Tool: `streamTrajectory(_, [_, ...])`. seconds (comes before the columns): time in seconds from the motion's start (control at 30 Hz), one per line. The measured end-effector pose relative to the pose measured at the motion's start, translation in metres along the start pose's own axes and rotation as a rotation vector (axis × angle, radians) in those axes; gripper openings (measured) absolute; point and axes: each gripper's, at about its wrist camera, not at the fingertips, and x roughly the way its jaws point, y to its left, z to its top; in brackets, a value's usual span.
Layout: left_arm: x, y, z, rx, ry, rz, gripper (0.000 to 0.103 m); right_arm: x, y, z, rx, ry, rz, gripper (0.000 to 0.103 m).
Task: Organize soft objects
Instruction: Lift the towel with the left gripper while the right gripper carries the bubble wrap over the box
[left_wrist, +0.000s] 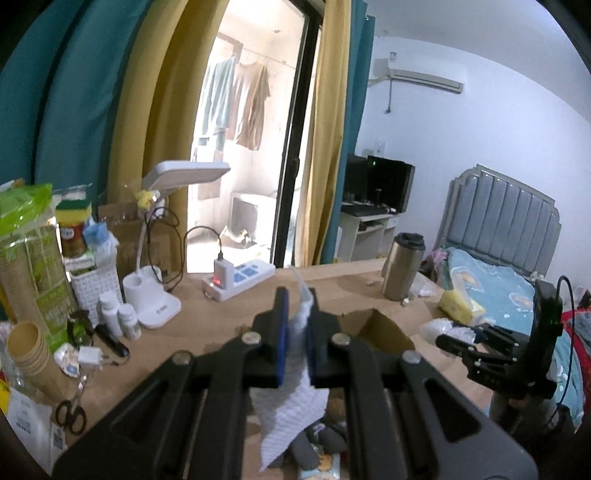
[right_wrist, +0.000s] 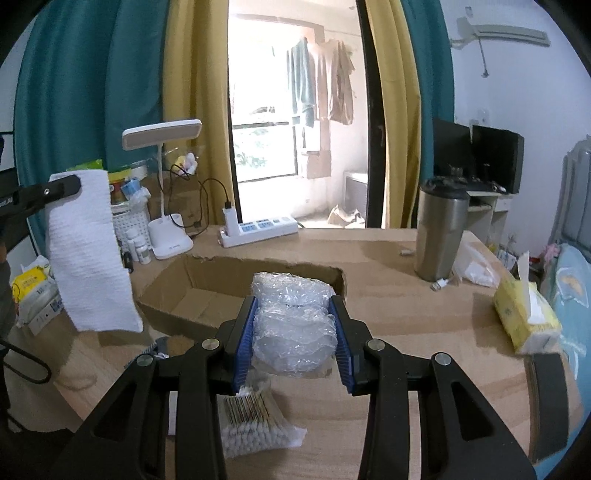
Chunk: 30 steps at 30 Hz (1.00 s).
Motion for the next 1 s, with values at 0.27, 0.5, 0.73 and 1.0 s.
streamTrajectory(0.27, [0.028,-0.002,0.017,0.023,0.000,0.003,0.008,0.017,0.000,0.018,-0.023,-0.017,0.024,0.041])
streamTrajectory(0.5, [0.053,0.000,0.022,0.019,0.014,0.000,0.008,0.037,-0.005,0.031,-0.019,-0.020,0.032,0.041])
streamTrajectory(0.73, [0.075,0.011,0.019,-0.006,0.038,0.001,0.008,0.058,-0.008,0.033,-0.013,0.008,0.033,0.041])
streamTrajectory(1.0, [0.103,0.016,0.004,-0.035,0.101,-0.019,0.008,0.080,-0.007,0.027,-0.003,0.053,0.039,0.041])
